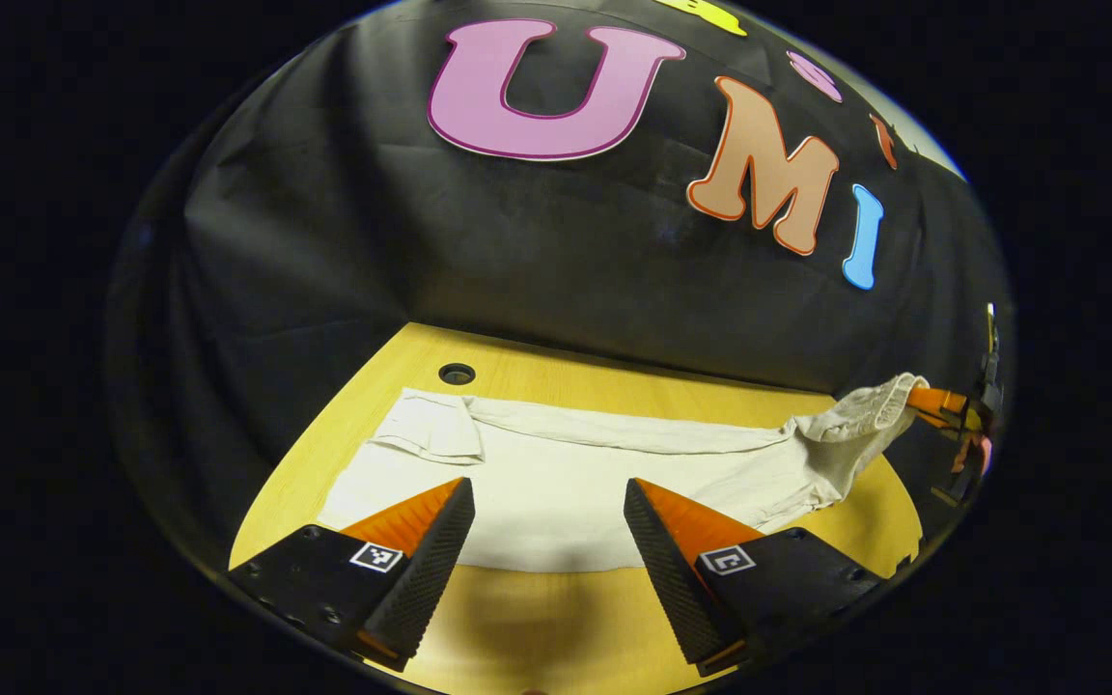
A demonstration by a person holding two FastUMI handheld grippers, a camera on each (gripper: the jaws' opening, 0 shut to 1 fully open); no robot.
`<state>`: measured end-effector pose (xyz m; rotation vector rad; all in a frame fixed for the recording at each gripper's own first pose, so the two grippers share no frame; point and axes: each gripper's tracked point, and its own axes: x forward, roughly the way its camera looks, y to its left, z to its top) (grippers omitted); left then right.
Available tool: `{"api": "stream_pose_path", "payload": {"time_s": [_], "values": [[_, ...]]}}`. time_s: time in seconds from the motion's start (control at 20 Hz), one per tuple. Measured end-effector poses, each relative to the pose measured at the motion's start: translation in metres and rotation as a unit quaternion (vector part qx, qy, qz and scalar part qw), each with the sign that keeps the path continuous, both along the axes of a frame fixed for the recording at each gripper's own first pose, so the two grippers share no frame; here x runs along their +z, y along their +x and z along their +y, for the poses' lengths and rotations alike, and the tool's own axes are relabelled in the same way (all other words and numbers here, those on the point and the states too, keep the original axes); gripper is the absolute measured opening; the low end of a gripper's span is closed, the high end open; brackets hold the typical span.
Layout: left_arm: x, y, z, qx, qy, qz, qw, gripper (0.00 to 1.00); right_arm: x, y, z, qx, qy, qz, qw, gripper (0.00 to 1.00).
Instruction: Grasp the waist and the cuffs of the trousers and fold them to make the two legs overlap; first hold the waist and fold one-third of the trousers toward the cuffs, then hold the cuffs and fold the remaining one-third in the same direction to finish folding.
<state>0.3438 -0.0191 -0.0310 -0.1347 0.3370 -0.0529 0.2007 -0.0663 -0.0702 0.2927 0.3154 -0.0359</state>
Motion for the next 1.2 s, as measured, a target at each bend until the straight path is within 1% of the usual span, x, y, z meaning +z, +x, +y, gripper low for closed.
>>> {"api": "stream_pose_path", "payload": {"time_s": [0.1,0.25,0.35,0.45,0.55,0.6,0.65,0.7,0.75,0.8,0.85,0.9,1.0,1.05,1.1,1.2], "values": [[-0.002,0.002,0.014,-0.004,-0.01,0.0,1.0,0.95,0.003,-0.002,0.044,0.025,-0.016,-0.002,1.0,0.12],[-0.007,-0.001,0.038,0.001,-0.028,-0.001,1.0,0.95,-0.005,-0.005,0.11,0.064,-0.032,-0.001,0.997,0.12],[-0.011,-0.001,0.056,0.007,-0.031,-0.003,0.999,0.95,-0.018,-0.009,0.152,0.091,-0.045,0.008,0.995,0.12],[-0.013,0.001,0.075,0.016,-0.029,-0.004,0.999,0.95,-0.037,-0.006,0.186,0.112,-0.06,0.021,0.992,0.12],[-0.021,0.001,0.095,0.026,-0.025,0.002,0.999,0.95,-0.058,-0.005,0.207,0.122,-0.075,0.033,0.989,0.12],[-0.027,-0.001,0.104,0.032,-0.025,0.006,0.999,0.95,-0.068,-0.007,0.213,0.125,-0.083,0.04,0.988,0.15],[-0.032,-0.001,0.112,0.039,-0.025,0.01,0.999,0.95,-0.074,-0.007,0.218,0.126,-0.088,0.045,0.987,0.1],[-0.038,-0.001,0.119,0.044,-0.026,0.015,0.999,0.95,-0.08,-0.009,0.223,0.13,-0.091,0.05,0.986,0.16],[-0.046,-0.002,0.127,0.05,-0.025,0.023,0.998,0.95,-0.085,-0.007,0.227,0.136,-0.094,0.055,0.985,0.14],[-0.052,0.0,0.133,0.056,-0.021,0.029,0.998,0.96,-0.093,-0.007,0.233,0.143,-0.094,0.061,0.983,0.22],[-0.059,0.0,0.14,0.062,-0.018,0.035,0.997,0.95,-0.1,-0.006,0.237,0.149,-0.098,0.07,0.982,0.42],[-0.065,0.001,0.145,0.067,-0.017,0.039,0.997,0.95,-0.101,-0.013,0.239,0.154,-0.099,0.074,0.98,0.56],[-0.076,0.005,0.15,0.068,-0.013,0.052,0.996,0.96,-0.104,-0.02,0.236,0.151,-0.11,0.075,0.98,0.84],[-0.082,0.008,0.152,0.067,-0.01,0.058,0.996,0.96,-0.102,-0.023,0.233,0.146,-0.112,0.075,0.98,0.96],[-0.085,0.012,0.153,0.066,-0.007,0.059,0.996,0.96,-0.101,-0.024,0.229,0.14,-0.111,0.075,0.981,0.99],[-0.089,0.019,0.156,0.068,0.002,0.06,0.996,0.96,-0.101,-0.03,0.217,0.124,-0.107,0.078,0.983,0.97]]}}
